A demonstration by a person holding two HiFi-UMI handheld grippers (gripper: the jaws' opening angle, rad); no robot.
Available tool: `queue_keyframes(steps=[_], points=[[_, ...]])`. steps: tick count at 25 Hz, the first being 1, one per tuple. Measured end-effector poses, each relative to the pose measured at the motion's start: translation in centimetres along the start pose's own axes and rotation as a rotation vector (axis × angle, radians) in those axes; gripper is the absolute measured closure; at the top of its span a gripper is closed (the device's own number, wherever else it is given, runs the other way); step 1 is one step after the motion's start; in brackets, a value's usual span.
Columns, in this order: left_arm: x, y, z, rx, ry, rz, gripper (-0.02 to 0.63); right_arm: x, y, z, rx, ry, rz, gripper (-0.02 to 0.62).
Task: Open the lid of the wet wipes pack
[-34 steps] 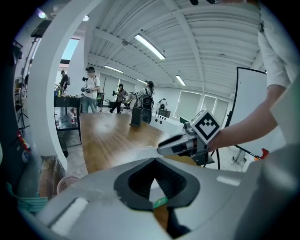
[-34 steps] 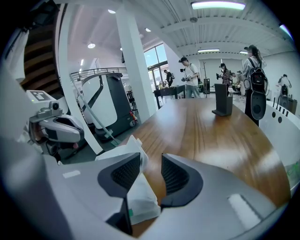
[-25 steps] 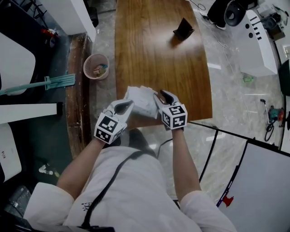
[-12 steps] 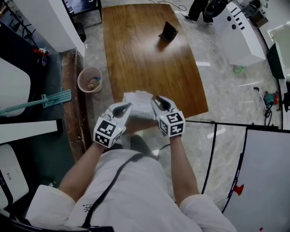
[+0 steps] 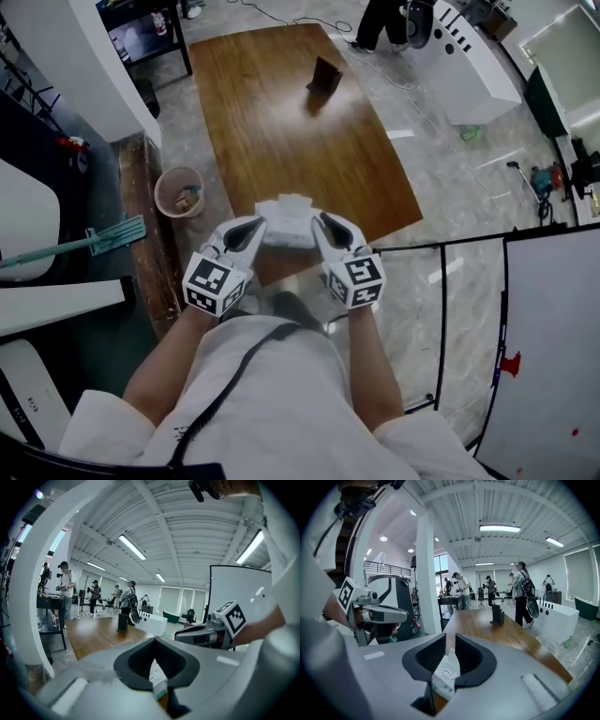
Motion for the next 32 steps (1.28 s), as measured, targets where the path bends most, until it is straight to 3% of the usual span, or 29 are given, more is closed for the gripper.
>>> queue_keyframes(steps=[11, 20, 25, 32], points=[[-3.9, -1.4, -1.7, 0.061, 0.063, -0.052, 0.601, -6.0, -2.7, 4.5, 0.04, 0.045, -0.173, 0.543], [-4.5, -4.0, -3.7, 0.067, 0.055, -0.094, 0.601, -9.2, -3.4, 4.2, 0.015, 0.044, -0.214, 0.545], [-5.0, -5.9, -4.8, 0.052, 0.032, -0.133, 0.601, -11.3, -4.0, 3.6, 0.006, 0.041, -0.243, 0.586], [-3.9, -5.6, -5.9, 0.033, 0.002, -0.119, 0.601, -12.4, -3.3, 2.2, 0.007, 0.016, -0.238, 0.586]])
Point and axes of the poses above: the fingertips, and each gripper's own axes: x forward along the fingers, z to its left, y out of its underside, the point moved 5 cm from there along -x, backward along the fingers, and after that the axes turned 12 degrees about z, right-handed, at the moved point
